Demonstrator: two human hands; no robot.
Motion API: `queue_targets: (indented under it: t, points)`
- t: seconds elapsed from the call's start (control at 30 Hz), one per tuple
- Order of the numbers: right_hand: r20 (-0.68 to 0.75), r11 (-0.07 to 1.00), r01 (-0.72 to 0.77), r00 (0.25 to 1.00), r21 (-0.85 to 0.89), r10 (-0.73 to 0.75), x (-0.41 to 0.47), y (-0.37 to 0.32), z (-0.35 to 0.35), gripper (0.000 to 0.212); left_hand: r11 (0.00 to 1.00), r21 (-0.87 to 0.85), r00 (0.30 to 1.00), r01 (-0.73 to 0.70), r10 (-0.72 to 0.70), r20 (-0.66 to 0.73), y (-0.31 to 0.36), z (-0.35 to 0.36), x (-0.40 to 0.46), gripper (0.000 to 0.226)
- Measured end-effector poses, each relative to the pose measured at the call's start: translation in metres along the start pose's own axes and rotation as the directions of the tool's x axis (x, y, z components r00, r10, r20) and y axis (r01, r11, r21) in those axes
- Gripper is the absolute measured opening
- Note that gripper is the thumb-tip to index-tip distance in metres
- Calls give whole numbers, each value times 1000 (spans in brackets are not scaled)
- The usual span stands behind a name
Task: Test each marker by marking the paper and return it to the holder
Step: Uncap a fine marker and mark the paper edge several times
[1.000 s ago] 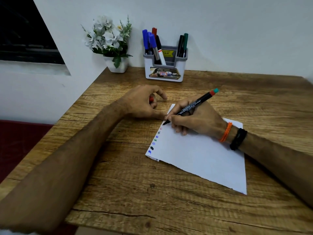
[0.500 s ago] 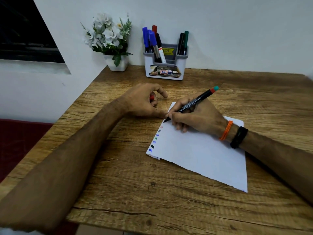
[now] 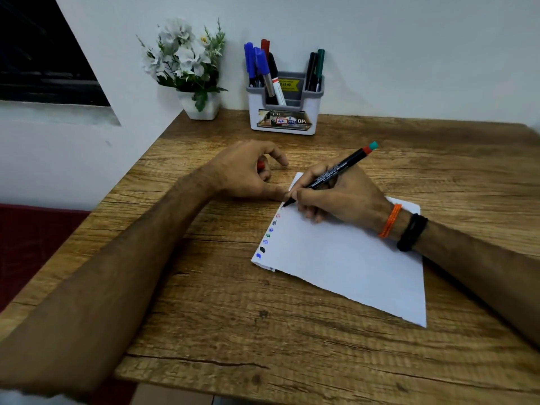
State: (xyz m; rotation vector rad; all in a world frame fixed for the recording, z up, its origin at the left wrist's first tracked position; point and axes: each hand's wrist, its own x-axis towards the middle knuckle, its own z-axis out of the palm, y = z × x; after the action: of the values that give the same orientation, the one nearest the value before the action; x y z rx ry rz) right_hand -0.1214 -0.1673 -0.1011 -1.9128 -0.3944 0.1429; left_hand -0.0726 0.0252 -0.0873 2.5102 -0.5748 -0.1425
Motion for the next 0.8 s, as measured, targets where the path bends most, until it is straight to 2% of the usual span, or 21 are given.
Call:
queue_targets:
  t: [0.33, 0.47, 0.8]
  points:
    - [15, 1000, 9, 1000, -16, -9, -2, -2, 0, 4, 1000, 9, 1000, 5, -5, 6, 2, 0, -1, 57]
    - [-10, 1000, 12, 1000, -16, -12, -2, -3, 0, 16, 1000, 6, 1000, 7, -8, 14, 2, -1, -1, 56]
    - [11, 1000, 16, 1000, -4, -16, -1, -1, 0, 10, 1000, -1, 1000, -5, 5, 2, -1, 0, 0, 56]
